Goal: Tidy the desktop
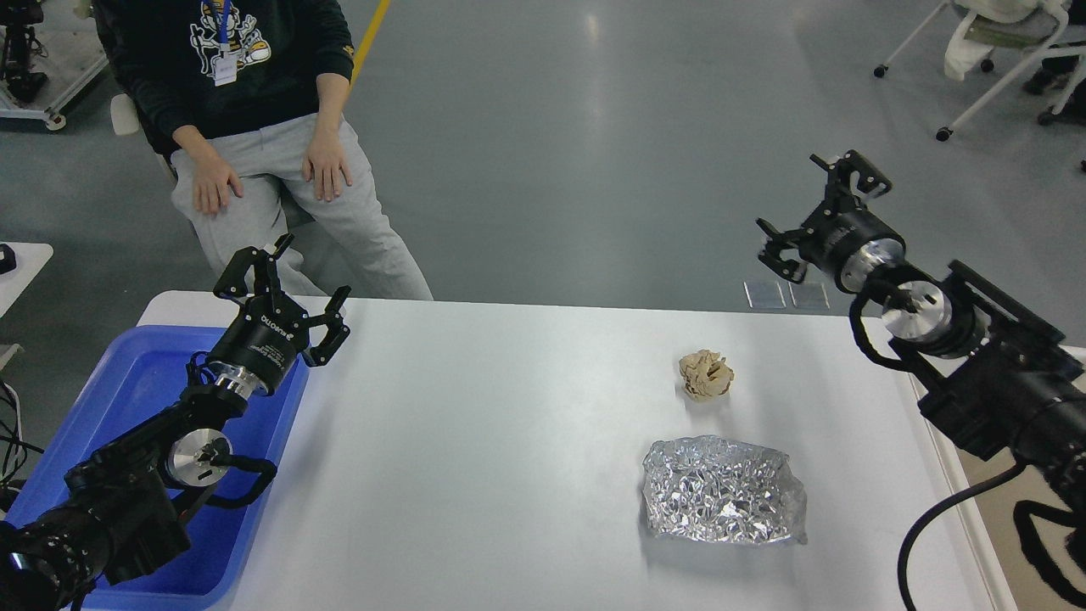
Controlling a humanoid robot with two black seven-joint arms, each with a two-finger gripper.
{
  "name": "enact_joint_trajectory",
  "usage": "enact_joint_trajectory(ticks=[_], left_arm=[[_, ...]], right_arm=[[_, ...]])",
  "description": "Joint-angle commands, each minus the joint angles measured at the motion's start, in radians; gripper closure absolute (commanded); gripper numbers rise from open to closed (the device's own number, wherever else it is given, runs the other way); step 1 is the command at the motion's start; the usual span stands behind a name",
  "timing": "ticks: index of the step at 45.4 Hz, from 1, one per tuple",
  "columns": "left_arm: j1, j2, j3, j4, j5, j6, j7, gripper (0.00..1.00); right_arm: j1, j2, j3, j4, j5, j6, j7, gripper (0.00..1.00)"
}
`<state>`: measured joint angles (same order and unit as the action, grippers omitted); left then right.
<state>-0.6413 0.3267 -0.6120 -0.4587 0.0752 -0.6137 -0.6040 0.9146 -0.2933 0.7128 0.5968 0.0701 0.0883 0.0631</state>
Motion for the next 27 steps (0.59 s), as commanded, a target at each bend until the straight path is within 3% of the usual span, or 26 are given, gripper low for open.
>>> enact_joint_trajectory(ticks=[1, 11, 27], left_arm=[[0.000, 0.000, 0.000, 0.000, 0.000, 0.000, 0.000, 0.00], [0.000, 0.000, 0.000, 0.000, 0.000, 0.000, 0.000, 0.00], [0.000, 0.000, 0.000, 0.000, 0.000, 0.000, 0.000, 0.00]], right_arm=[[0.003, 0.149, 0.056, 0.046, 0.002, 0.106, 0.004, 0.00], [-0.045, 0.241, 0.048, 0.046, -0.001, 0.136, 0.009, 0.00], [-0.138, 0.261, 0.036, 0.037, -0.003, 0.226, 0.009, 0.00]])
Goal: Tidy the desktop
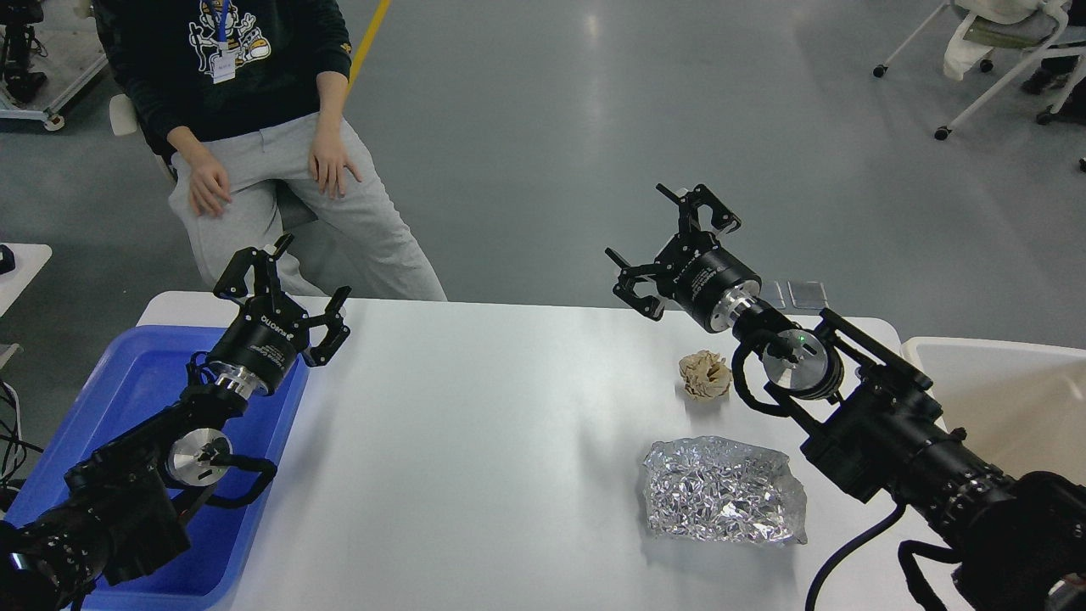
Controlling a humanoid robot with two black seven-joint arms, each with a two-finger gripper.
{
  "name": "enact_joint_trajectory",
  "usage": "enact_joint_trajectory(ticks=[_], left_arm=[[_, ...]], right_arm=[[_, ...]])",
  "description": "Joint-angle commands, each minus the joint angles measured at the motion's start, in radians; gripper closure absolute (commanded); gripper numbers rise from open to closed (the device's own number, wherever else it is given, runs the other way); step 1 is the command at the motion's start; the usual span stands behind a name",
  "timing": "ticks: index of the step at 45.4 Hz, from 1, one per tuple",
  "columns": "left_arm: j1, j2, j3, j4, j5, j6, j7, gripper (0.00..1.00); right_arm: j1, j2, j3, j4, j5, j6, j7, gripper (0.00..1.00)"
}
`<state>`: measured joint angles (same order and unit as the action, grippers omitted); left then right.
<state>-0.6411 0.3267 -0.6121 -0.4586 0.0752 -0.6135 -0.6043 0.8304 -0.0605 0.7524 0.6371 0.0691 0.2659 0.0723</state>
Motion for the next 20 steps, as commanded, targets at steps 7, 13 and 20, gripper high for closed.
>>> enact_joint_trajectory(ticks=[7, 13, 20], left_arm=[[0.000, 0.000, 0.000, 0.000, 0.000, 0.000, 0.000, 0.00], [0.000, 0.000, 0.000, 0.000, 0.000, 0.000, 0.000, 0.00], [0.000, 0.000, 0.000, 0.000, 0.000, 0.000, 0.000, 0.00]], right_arm=[[-0.099, 0.028, -0.004, -0.004, -0.002, 0.081, 0.001, 0.00], [-0.116, 0.028, -0.005, -0.005, -0.002, 0.095, 0.000, 0.00], [-0.123, 0.028, -0.005, -0.007, -0.002, 0.095, 0.001, 0.00]])
